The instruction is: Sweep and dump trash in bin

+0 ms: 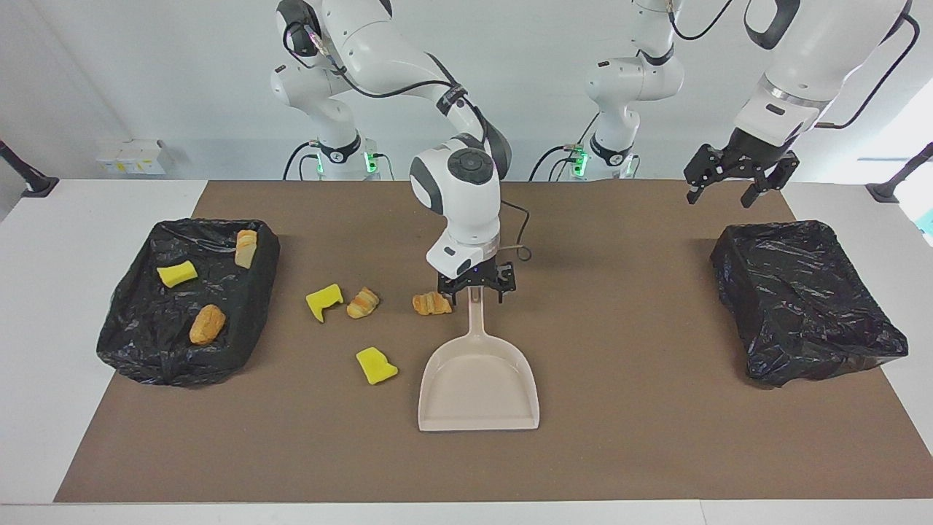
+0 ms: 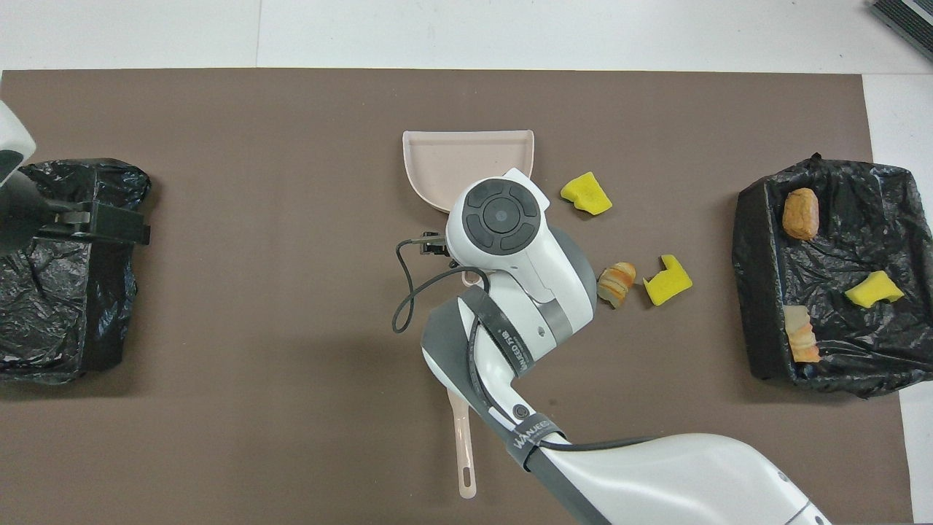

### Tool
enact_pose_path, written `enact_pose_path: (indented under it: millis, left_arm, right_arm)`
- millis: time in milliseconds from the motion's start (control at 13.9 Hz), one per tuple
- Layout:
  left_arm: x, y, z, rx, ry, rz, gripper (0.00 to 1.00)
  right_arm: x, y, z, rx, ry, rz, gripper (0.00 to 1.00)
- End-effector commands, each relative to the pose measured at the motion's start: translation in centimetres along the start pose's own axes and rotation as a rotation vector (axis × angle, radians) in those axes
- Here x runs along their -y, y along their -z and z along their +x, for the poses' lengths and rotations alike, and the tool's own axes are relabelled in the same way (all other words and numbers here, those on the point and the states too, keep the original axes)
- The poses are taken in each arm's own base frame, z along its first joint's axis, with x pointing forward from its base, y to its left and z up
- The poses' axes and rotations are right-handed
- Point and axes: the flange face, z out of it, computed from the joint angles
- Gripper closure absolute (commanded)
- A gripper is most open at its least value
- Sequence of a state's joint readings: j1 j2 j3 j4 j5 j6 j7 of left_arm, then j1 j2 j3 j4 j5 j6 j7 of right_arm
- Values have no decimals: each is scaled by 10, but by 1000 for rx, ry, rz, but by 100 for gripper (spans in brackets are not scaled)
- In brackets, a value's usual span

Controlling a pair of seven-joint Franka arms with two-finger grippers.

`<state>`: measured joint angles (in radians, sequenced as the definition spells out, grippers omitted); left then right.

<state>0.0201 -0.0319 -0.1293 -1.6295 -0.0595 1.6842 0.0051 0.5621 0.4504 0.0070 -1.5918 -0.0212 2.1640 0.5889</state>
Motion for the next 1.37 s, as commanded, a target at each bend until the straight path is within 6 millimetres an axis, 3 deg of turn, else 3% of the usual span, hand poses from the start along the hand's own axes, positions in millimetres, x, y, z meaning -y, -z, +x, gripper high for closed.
enact_pose_path:
  millis: [0,144,289,433,577,649,793,1082,1226,1298]
  left_arm:
    - [-16,-29,21,-45,-31,5,0]
    - [-24,-39,39,-117,-35,-3,0]
    - [-49,-67,59,-138,6,-23,0]
    - [-97,-96,77,-154,31,-55,0]
    - [-129,-115,85,-174,57,-85,0]
    - [-149,-124,84,-176,36,-97,0]
    - [-189,-161,82,-138,44,-110,0]
    - [-255,-194,67,-128,4,-169,0]
    - [-284,-213,53,-95,-28,-172,0]
    - [-296,-217,46,-80,-41,-178,0]
  right_arm:
    - [-5,26,-22,20,28,-12,0]
    - [-5,31,-32,74,40,-42,0]
    - [-5,42,-51,148,41,-87,0]
    - [7,37,-90,181,25,-97,0]
    - [10,30,-128,189,2,-61,0]
    - [10,23,-145,190,4,-41,0]
    - [12,15,-179,202,-5,9,0]
    - [22,-7,-225,247,2,-32,1]
    - [21,-19,-241,265,6,-50,7]
    - [20,-21,-244,275,-4,-50,17]
